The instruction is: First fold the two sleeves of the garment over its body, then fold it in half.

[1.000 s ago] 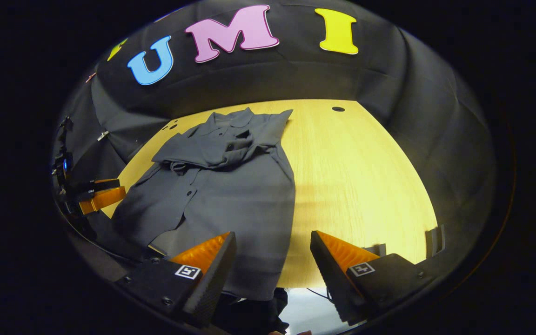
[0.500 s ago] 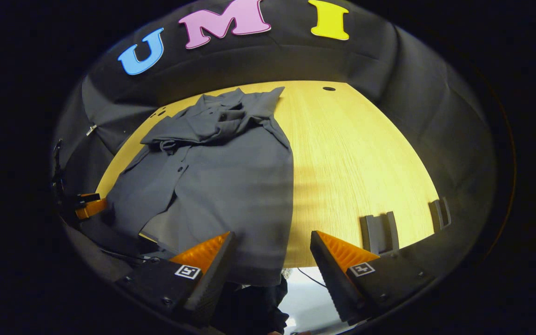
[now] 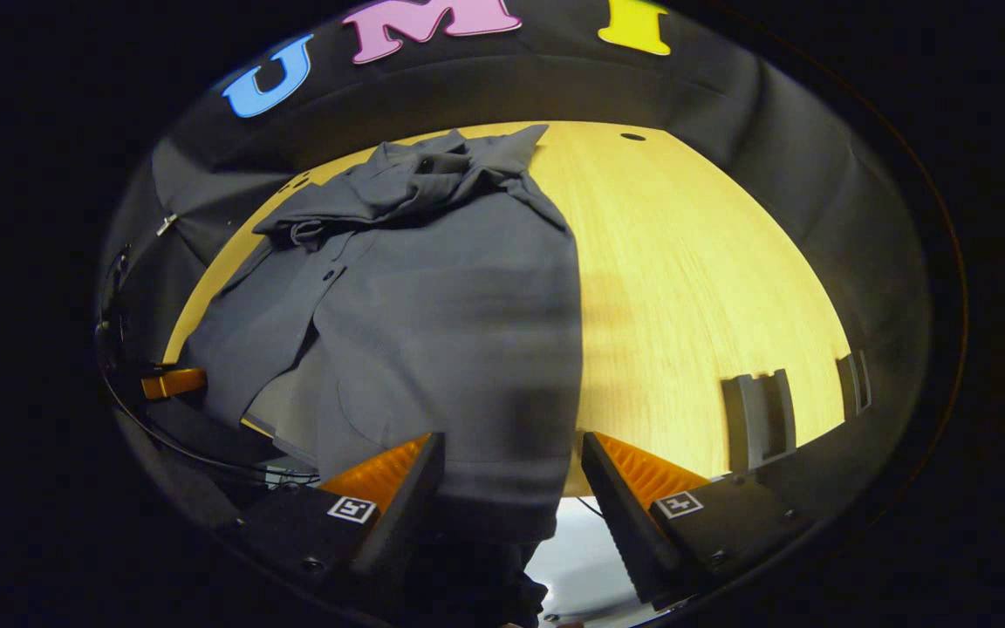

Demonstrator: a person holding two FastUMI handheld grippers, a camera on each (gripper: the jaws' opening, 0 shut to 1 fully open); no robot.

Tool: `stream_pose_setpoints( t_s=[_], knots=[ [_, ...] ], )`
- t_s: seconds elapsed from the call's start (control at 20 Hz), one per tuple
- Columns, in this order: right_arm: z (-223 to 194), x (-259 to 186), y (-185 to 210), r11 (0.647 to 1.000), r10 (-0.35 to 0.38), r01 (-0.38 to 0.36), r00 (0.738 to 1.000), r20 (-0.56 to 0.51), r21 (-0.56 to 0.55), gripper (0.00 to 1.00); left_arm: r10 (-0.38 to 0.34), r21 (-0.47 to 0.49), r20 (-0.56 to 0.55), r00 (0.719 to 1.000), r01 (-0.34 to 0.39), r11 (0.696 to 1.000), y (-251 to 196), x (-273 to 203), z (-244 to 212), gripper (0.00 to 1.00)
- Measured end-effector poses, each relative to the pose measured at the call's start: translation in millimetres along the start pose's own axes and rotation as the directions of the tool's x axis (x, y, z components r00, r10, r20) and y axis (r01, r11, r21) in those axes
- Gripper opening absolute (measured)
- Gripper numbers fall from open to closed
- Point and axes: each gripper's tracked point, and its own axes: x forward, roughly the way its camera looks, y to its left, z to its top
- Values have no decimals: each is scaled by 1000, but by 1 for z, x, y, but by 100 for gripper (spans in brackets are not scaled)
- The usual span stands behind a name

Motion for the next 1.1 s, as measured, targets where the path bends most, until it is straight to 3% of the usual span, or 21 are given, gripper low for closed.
stream_pose_setpoints(
  t_s=[0.15,0.25,0.3,0.35,0.5,0.6,0.85,1.1],
  knots=[
    [5,6,3,997,-32,33,999,8,-67,100,3,35,-19,1000,-2,999,-2,1,-6,99],
    [6,7,11,997,-16,17,1000,6,-81,98,-9,41,-1,1000,9,999,-6,3,-2,99],
    [6,10,15,996,-6,7,1000,14,-92,85,-38,77,12,999,37,996,-17,6,2,90],
    [9,11,21,994,22,-21,1000,8,-111,72,-65,124,23,998,61,990,-25,9,5,71],
    [14,14,25,995,56,-56,998,-2,-82,10,-90,189,36,995,81,979,-38,12,11,16],
    [22,11,25,997,67,-66,998,11,-44,6,-92,143,38,995,85,986,-33,7,14,6],
    [75,-27,19,993,76,-89,984,161,72,6,-171,37,110,979,168,985,-45,-31,56,5],
    [157,-59,23,987,98,-132,940,326,86,6,-176,-27,253,951,189,982,-43,-61,138,6]
  ],
)
